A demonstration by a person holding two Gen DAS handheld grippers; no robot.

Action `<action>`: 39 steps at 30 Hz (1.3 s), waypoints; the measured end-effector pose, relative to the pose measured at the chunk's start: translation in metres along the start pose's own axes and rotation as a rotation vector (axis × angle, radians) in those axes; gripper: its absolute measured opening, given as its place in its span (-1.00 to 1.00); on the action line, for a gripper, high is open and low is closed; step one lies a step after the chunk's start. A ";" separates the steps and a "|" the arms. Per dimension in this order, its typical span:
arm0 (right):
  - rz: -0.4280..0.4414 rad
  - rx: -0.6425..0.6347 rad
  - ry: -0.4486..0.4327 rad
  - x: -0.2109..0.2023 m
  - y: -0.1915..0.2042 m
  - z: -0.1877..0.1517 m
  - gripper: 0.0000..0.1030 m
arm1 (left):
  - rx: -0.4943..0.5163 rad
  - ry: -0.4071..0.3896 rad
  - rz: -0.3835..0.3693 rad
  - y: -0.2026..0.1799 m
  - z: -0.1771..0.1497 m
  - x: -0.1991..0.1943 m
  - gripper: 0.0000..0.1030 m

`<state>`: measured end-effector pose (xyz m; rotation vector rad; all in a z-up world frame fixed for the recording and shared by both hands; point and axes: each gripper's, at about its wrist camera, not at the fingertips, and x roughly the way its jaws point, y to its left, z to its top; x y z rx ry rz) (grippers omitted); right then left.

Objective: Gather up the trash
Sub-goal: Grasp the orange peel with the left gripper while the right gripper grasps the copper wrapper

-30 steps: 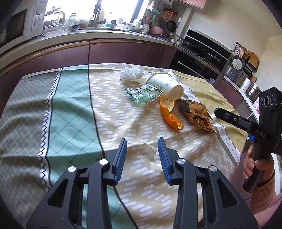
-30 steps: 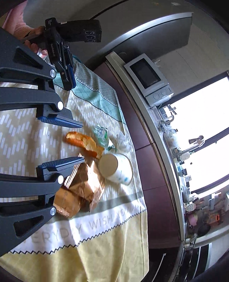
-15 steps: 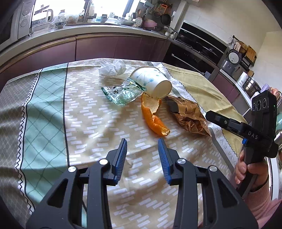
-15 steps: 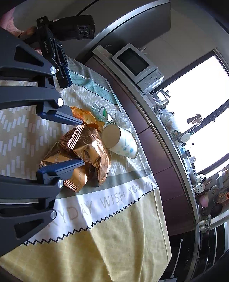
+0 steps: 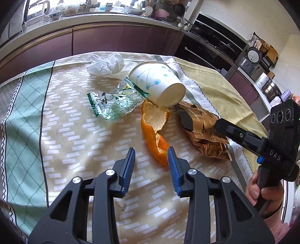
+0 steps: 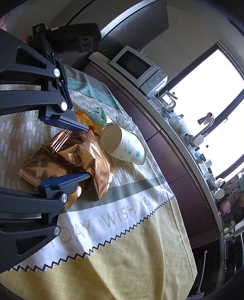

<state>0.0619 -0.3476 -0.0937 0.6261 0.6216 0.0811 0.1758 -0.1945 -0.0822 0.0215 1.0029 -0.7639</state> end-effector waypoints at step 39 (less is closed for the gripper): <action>0.091 -0.059 -0.073 -0.042 0.018 -0.006 -0.68 | 0.024 -0.021 -0.039 0.017 -0.041 -0.048 -0.67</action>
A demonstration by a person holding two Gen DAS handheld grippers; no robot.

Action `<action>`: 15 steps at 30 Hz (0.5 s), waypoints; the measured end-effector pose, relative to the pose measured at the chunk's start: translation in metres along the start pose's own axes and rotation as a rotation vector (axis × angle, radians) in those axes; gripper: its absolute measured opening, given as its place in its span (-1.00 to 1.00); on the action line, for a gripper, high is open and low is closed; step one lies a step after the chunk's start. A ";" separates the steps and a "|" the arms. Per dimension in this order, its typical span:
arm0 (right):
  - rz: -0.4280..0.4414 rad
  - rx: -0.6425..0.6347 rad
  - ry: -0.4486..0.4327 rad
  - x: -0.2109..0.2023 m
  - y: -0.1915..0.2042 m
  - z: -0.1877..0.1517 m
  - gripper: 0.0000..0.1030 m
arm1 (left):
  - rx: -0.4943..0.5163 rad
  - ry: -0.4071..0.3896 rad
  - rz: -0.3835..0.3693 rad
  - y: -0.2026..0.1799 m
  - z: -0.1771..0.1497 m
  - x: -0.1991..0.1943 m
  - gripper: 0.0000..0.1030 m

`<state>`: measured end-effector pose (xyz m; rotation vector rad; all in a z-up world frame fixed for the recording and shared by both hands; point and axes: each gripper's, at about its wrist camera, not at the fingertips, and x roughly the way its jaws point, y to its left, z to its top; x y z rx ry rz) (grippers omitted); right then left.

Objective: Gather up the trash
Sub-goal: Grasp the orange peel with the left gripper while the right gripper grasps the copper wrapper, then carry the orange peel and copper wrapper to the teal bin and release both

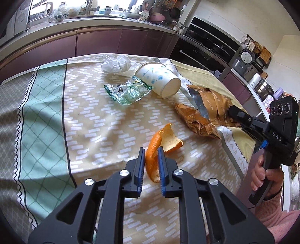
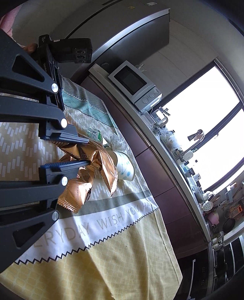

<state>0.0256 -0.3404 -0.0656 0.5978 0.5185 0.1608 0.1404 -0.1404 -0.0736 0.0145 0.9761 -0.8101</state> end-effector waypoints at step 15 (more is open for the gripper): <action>0.025 -0.016 0.026 0.007 0.009 -0.004 -0.69 | 0.007 0.033 0.009 -0.003 0.001 0.018 -0.67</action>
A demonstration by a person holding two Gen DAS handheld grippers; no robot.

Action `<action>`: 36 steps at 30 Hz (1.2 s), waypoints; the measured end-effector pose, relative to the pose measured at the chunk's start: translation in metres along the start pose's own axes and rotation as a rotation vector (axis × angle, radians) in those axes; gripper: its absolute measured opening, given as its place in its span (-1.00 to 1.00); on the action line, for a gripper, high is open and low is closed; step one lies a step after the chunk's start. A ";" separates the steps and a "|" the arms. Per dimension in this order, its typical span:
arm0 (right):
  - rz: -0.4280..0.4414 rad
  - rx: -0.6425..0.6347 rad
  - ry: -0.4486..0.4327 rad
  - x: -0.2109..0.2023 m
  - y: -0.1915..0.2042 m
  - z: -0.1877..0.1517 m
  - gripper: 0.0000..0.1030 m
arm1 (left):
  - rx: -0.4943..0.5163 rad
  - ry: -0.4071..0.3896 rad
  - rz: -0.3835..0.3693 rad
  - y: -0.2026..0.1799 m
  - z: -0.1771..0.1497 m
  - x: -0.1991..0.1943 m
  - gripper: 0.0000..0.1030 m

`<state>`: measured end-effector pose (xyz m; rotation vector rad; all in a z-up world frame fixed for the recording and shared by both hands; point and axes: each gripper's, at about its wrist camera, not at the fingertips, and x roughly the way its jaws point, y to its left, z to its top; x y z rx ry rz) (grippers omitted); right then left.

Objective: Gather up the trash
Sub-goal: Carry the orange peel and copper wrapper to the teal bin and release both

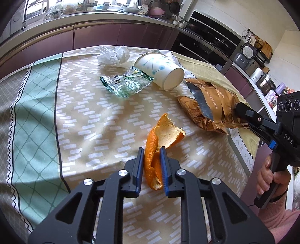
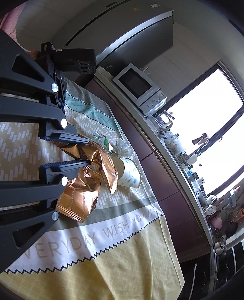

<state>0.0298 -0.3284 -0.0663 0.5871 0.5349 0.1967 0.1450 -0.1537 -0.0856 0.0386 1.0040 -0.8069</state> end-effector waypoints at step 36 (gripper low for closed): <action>0.248 -0.193 0.150 0.077 0.126 -0.019 -0.69 | -0.129 -0.253 0.158 0.071 -0.064 -0.158 -0.70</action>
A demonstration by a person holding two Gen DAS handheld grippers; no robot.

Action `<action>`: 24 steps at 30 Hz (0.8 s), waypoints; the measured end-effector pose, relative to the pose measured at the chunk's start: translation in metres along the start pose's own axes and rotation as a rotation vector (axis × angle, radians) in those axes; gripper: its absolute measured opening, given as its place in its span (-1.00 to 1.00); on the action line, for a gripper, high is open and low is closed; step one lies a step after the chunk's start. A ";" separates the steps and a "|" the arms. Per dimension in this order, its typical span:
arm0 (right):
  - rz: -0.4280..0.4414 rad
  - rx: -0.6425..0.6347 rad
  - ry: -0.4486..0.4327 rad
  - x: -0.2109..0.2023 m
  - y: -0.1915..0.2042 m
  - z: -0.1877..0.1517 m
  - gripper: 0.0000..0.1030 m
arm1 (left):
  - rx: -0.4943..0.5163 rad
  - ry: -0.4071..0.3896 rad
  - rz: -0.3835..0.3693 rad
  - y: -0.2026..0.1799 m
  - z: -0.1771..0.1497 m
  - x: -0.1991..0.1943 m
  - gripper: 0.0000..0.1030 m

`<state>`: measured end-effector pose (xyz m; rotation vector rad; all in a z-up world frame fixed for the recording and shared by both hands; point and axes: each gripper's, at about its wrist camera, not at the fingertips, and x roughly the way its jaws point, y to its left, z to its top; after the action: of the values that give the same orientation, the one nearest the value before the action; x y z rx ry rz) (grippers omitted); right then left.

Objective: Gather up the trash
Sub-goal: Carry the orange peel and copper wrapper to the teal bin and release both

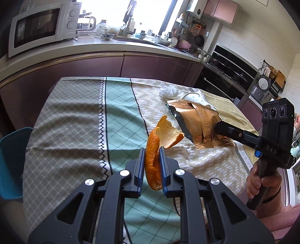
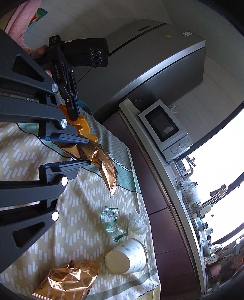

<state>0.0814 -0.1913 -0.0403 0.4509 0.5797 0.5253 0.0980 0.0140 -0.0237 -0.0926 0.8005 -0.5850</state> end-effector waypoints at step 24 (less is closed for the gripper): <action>0.220 -0.161 0.180 0.113 0.096 0.013 -0.69 | -0.235 -0.138 0.289 0.144 -0.027 -0.111 -0.70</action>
<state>0.1382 -0.0543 -0.0239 0.3176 0.6586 0.8224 0.0839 0.1966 -0.0127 -0.2263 0.7298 -0.2076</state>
